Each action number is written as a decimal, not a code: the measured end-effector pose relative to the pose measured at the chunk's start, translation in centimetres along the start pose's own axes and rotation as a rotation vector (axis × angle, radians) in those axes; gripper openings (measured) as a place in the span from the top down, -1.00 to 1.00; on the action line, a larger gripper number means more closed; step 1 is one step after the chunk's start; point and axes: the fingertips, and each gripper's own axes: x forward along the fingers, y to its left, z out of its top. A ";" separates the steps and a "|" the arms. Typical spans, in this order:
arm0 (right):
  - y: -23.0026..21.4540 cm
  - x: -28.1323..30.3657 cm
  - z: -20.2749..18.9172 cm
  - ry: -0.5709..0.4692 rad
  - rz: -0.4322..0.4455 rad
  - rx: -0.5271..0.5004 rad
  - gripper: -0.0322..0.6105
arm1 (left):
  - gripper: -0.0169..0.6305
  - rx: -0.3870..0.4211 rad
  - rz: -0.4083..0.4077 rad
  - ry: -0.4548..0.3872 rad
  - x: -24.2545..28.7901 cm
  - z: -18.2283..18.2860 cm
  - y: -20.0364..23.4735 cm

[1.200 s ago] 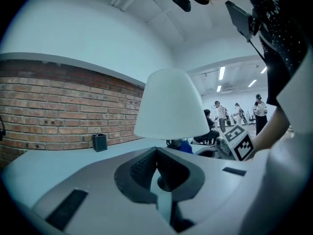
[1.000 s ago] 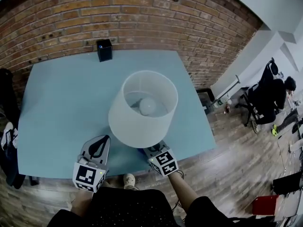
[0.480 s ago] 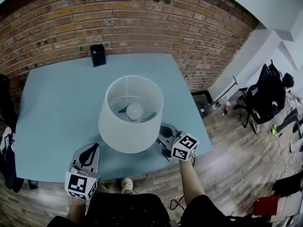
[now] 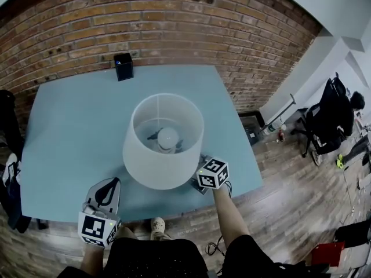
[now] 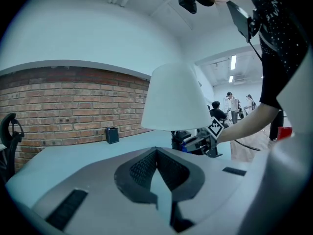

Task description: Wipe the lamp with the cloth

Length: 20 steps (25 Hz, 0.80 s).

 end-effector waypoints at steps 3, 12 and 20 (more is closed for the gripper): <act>-0.8 0.3 -1.1 0.063 -0.047 0.009 0.71 | 0.92 -0.003 -0.003 0.004 0.2 -0.2 -0.2; -1.0 -8.9 1.9 -0.104 -0.374 0.078 0.70 | 0.92 -0.018 -0.005 -0.024 0.8 0.2 -0.7; 4.1 -18.9 6.9 -0.379 -0.827 0.002 0.71 | 0.92 -0.038 0.011 -0.109 0.8 1.2 -1.4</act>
